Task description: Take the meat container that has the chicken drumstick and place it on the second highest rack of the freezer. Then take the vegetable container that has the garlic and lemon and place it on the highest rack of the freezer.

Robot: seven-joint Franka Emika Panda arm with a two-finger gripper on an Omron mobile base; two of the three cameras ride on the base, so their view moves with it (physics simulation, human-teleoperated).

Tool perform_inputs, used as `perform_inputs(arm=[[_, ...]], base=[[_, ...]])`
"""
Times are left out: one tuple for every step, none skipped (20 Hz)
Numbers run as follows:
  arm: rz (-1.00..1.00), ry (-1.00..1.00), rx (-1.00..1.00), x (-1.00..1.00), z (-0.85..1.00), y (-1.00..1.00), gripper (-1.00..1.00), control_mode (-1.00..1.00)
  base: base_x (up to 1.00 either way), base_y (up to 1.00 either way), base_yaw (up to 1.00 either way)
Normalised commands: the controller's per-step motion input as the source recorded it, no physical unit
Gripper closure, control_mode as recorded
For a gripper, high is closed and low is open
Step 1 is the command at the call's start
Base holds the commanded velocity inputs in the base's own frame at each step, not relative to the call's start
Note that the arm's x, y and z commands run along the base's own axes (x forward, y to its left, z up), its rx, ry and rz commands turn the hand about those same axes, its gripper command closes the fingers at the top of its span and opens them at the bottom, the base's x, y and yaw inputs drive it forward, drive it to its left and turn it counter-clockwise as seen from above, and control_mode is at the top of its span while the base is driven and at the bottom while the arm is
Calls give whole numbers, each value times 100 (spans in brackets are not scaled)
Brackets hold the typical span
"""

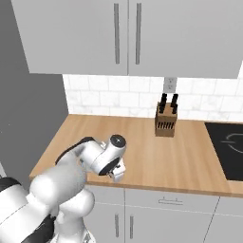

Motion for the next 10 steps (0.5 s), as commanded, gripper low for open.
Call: perform_inputs(arm=[[10, 8, 0, 54, -43, 6, -100, -100], [11, 8, 0, 51, -44, 4, -100, -100], [11, 8, 0, 47, -46, 5, -100, -100], [10, 9, 0, 47, -46, 4, -100, -100], [9, 9, 0, 42, -44, 0, -100, -100], [9, 7, 0, 37, -46, 0, -100, -100], [9, 6, 0, 28, -49, 0, -100, -100], [9, 5, 0, 24, -50, 0, -100, -100], [8, 5, 0, 21, -51, 0, -100, -100], [9, 2, 0, 6, -47, 7, -100, -100]], base=[[0, 0, 0], [0, 0, 0], [0, 0, 0], [0, 0, 0], [0, 0, 0], [0, 0, 0], [0, 0, 0], [0, 0, 0], [0, 0, 0], [0, 0, 0]])
